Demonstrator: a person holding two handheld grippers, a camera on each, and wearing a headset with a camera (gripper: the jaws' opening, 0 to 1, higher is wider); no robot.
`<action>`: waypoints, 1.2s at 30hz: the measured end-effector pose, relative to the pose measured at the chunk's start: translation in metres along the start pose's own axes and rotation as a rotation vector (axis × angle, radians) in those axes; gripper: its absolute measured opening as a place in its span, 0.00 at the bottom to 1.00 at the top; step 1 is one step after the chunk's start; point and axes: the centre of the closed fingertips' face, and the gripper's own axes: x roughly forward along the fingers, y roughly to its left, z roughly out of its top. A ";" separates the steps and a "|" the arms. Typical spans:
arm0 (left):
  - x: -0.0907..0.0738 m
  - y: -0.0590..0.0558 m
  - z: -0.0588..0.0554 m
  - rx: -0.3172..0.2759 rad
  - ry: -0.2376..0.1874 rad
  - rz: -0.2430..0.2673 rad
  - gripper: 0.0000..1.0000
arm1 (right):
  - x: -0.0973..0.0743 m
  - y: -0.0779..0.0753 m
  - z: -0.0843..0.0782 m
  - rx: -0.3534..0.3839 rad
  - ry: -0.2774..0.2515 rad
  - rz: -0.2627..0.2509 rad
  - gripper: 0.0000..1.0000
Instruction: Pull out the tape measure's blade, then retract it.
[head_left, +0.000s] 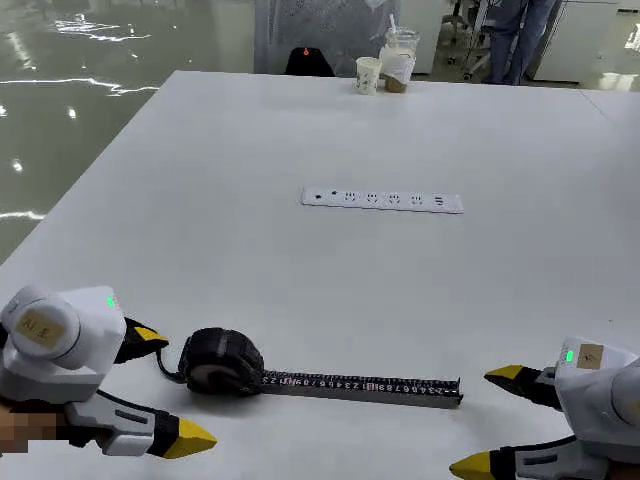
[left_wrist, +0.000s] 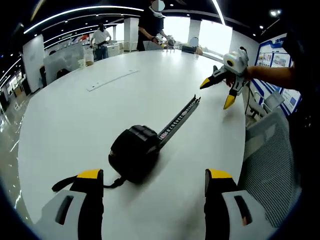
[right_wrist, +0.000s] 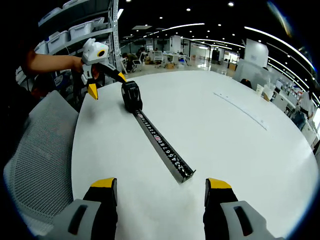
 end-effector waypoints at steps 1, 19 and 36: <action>0.000 -0.001 0.000 -0.005 -0.003 0.002 0.80 | -0.001 0.001 0.001 0.004 -0.003 -0.002 0.71; -0.007 -0.023 0.004 -0.106 -0.083 0.069 0.87 | -0.010 0.018 0.020 0.087 -0.089 -0.068 0.81; -0.013 -0.035 0.009 -0.180 -0.147 0.137 0.96 | -0.015 0.028 0.027 0.186 -0.128 -0.146 0.90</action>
